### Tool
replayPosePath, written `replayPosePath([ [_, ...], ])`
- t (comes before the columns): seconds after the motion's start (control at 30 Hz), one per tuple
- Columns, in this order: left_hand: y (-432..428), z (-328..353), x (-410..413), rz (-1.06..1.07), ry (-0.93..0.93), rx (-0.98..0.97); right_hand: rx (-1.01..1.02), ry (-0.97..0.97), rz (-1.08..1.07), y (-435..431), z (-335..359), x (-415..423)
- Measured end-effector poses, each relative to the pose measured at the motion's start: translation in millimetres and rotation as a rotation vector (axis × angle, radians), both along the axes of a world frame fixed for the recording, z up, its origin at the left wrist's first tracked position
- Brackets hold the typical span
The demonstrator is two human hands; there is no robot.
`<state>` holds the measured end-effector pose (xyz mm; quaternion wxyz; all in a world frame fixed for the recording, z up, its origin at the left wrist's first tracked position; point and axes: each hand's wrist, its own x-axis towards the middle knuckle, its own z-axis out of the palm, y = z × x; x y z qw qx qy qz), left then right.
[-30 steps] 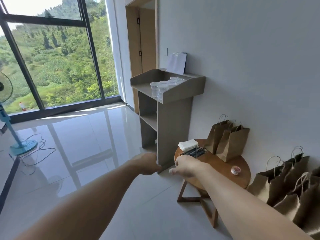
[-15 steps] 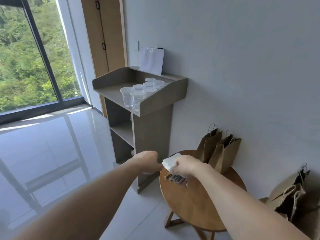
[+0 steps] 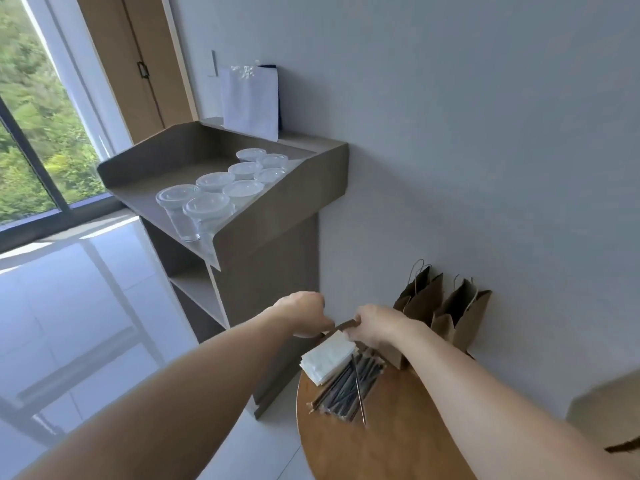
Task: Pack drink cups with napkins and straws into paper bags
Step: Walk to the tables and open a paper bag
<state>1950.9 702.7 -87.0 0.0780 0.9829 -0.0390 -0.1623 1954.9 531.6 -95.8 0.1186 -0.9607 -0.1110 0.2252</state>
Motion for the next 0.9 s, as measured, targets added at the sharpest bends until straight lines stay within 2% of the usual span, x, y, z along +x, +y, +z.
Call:
replayPosePath([
  [0.2,-26.5,-25.4,92.1,-0.153,0.027,0.011,0.024,0.033,-0.166,-27.7,-20.1,63.0],
  [0.5,-80.0,-56.6,211.2,-0.511,0.071,-0.037,0.057,0.07,-0.564,-64.9,-44.1,108.7],
  [0.67,-124.2,-73.1,226.8,-0.651,0.148,-0.083,0.062,0.119,-0.708,-92.6,-62.8,103.9],
  [0.8,-157.6,-89.7,226.2,-0.757,0.192,-0.086,0.004,0.082,-0.781,-125.3,-77.7,104.3],
  [0.9,-182.3,-102.7,222.6,-0.753,0.197,-0.091,-0.046,0.024,-0.822,-151.5,-87.3,110.7],
])
